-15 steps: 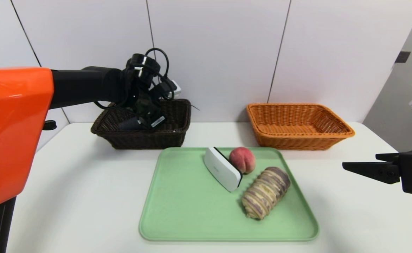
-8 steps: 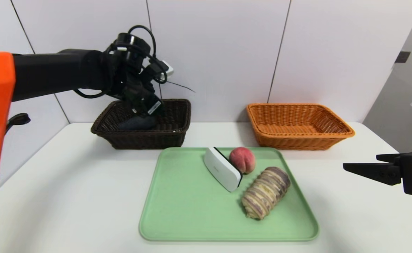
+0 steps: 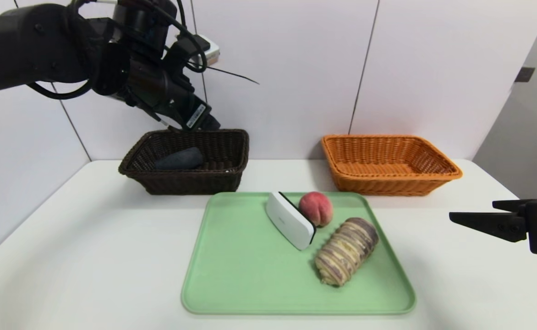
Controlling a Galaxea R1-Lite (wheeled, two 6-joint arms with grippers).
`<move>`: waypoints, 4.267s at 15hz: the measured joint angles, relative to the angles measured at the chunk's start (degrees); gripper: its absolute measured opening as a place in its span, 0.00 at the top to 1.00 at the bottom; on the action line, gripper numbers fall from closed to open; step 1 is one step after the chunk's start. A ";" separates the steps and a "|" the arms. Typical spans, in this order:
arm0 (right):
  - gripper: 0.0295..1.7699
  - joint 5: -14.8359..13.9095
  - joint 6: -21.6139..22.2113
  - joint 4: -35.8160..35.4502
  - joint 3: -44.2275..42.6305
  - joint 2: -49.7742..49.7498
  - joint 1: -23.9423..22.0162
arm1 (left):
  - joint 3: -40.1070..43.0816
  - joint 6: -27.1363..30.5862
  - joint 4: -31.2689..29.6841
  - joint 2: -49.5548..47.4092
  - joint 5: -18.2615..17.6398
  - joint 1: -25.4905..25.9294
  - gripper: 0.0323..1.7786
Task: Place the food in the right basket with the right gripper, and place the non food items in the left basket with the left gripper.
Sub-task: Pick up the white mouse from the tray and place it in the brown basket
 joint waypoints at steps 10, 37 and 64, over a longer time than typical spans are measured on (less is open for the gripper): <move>0.04 1.29 0.74 -0.06 -0.09 -0.20 -0.05 | 0.44 -22.02 8.51 -2.15 1.87 -14.70 0.06; 0.04 5.29 2.00 -0.28 3.44 -1.82 -0.83 | -0.13 39.53 10.74 14.86 -17.69 -15.54 0.05; 0.04 5.51 3.91 -6.78 7.41 -0.06 -0.79 | -0.77 37.79 8.01 20.00 -18.02 -15.74 0.05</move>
